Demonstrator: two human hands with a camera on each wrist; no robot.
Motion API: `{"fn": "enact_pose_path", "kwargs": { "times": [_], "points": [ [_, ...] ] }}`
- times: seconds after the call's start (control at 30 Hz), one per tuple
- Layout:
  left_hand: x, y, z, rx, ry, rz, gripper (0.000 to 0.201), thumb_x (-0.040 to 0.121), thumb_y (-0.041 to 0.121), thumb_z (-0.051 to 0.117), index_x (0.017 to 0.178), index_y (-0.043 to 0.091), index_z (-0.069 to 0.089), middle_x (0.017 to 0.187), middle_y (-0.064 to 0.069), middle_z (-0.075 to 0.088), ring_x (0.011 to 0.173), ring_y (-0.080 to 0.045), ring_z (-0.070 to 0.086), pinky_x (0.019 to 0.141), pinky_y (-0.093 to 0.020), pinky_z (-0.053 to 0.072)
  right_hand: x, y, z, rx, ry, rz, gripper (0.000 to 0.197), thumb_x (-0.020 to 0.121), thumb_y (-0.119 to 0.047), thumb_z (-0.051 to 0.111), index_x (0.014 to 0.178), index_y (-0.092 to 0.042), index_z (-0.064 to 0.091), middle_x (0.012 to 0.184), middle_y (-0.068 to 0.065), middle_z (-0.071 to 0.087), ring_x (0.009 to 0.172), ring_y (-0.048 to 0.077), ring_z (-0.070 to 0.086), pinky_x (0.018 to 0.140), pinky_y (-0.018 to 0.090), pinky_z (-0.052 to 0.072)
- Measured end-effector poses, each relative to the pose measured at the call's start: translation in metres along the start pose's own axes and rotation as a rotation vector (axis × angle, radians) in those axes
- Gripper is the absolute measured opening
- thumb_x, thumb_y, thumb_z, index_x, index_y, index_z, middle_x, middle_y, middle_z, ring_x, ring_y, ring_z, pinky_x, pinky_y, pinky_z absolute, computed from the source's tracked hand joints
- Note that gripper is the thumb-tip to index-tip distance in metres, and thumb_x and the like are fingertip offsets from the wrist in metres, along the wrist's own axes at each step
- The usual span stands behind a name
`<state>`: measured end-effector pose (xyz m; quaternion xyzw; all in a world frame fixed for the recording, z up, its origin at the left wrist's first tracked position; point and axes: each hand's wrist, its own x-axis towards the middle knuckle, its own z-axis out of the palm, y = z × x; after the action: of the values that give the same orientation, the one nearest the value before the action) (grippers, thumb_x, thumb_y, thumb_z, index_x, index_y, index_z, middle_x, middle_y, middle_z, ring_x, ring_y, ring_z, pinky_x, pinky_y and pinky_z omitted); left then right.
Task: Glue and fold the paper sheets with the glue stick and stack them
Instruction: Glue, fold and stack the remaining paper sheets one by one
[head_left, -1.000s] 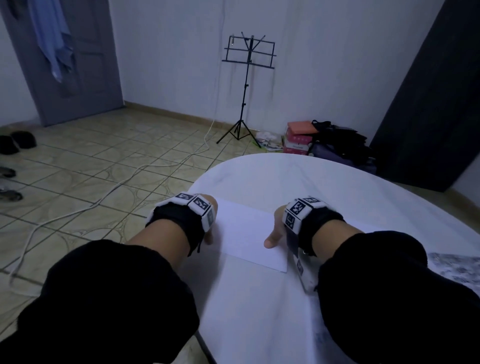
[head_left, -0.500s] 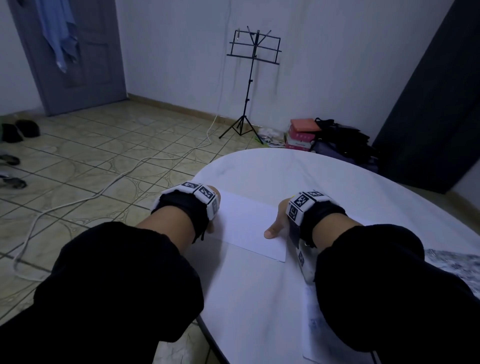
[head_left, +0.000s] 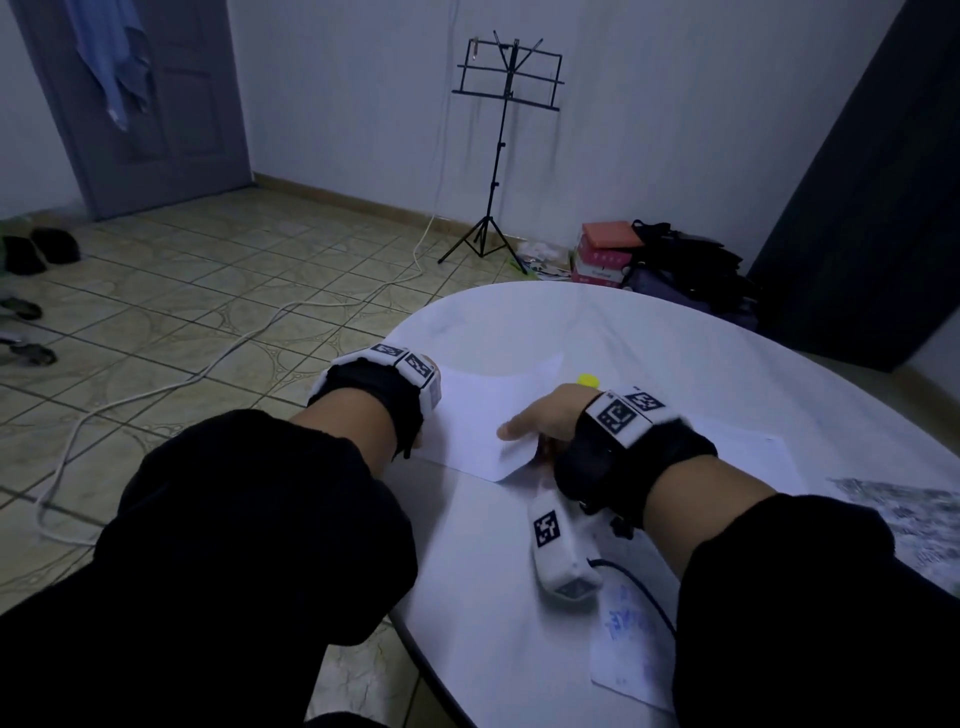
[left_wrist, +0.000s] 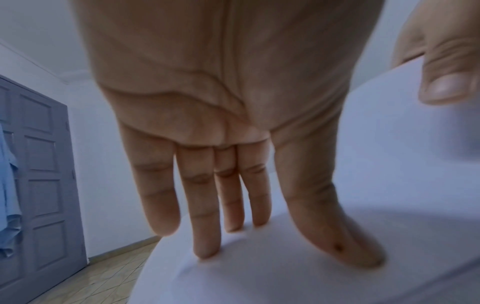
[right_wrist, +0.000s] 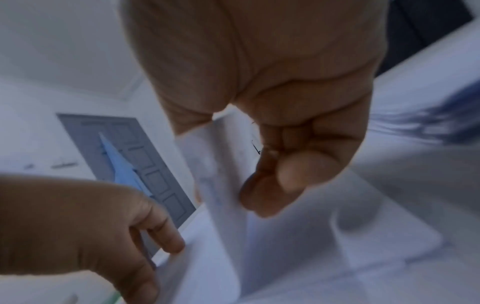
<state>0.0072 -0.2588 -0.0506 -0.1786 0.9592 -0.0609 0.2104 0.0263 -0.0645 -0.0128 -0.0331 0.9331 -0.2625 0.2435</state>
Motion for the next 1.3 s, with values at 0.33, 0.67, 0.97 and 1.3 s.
{"fn": "enact_pose_path", "kwargs": {
  "times": [0.33,0.67,0.97,1.3],
  "points": [
    [-0.051,-0.019,0.011,-0.098,0.069,0.165,0.043,0.077,0.048,0.068,0.110,0.021,0.064,0.109,-0.002,0.062,0.098,-0.024,0.057,0.087,-0.030,0.045,-0.006,0.023,0.010,0.730,-0.069,0.093,0.009,0.093,-0.012,0.052,0.087,-0.007,0.047,0.047,0.014,0.059,0.053,0.025,0.049,0.060,0.030,0.042],
    [-0.161,0.026,0.019,-0.303,0.143,0.608,0.034,0.094,0.033,0.052,0.122,0.018,0.063,0.125,0.001,0.061,0.116,-0.019,0.055,0.097,-0.026,0.041,-0.008,0.021,0.008,0.738,-0.090,0.084,0.009,0.092,-0.012,0.050,0.088,-0.005,0.050,0.052,0.011,0.063,0.056,0.028,0.057,0.060,0.030,0.043],
    [-0.134,0.042,0.028,-0.122,0.047,0.372,0.048,0.097,0.038,0.046,0.133,0.006,0.046,0.139,-0.015,0.045,0.128,-0.031,0.043,0.103,-0.035,0.033,-0.032,0.018,-0.003,0.690,-0.144,0.049,0.021,0.090,-0.014,0.049,0.070,-0.007,0.044,0.047,0.011,0.054,0.036,0.021,0.050,0.051,0.030,0.037],
    [-0.127,0.044,0.011,-0.321,-0.032,0.273,0.041,0.101,0.021,0.044,0.140,0.008,0.045,0.147,-0.011,0.041,0.135,-0.023,0.039,0.106,-0.027,0.031,-0.095,0.062,-0.069,0.758,-0.073,-0.068,0.012,0.098,-0.021,0.049,0.100,-0.011,0.054,0.079,0.010,0.067,0.062,0.021,0.063,0.053,0.027,0.048]
  ]
}}
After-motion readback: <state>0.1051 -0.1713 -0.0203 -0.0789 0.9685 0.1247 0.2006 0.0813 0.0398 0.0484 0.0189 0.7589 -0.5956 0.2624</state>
